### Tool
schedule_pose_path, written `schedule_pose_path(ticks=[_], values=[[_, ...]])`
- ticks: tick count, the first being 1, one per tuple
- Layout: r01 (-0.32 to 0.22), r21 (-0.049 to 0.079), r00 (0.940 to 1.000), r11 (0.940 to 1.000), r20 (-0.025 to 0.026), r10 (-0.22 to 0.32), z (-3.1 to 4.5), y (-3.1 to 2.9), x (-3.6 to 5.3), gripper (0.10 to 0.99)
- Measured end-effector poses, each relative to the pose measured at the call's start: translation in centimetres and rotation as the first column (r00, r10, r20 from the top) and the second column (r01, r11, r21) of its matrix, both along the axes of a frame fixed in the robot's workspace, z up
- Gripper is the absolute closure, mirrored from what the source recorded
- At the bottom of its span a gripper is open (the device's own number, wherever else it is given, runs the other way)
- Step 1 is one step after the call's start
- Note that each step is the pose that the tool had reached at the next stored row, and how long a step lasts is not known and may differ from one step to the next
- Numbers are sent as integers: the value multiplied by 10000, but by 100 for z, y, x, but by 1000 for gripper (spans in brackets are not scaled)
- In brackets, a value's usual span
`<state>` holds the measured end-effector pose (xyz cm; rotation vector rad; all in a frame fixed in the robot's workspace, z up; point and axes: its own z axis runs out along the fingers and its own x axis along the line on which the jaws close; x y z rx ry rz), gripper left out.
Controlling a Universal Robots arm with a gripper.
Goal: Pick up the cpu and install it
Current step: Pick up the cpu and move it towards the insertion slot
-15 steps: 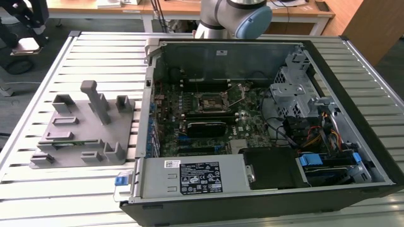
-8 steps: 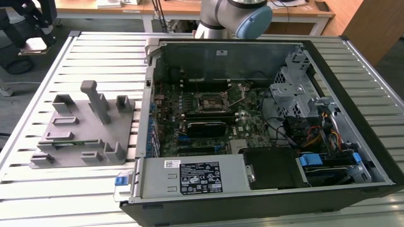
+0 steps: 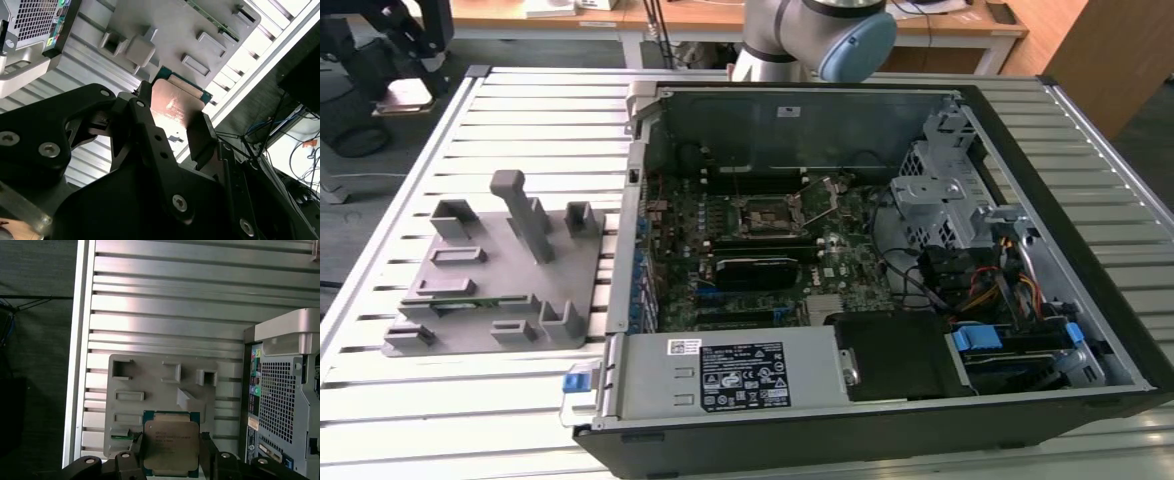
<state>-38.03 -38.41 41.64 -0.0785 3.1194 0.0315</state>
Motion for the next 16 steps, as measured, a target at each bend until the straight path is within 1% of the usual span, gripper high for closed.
schedule_pose_path(ticks=[16], values=[[-1, 1, 10000, 10000, -1, 1, -3, 26, 168, 561]])
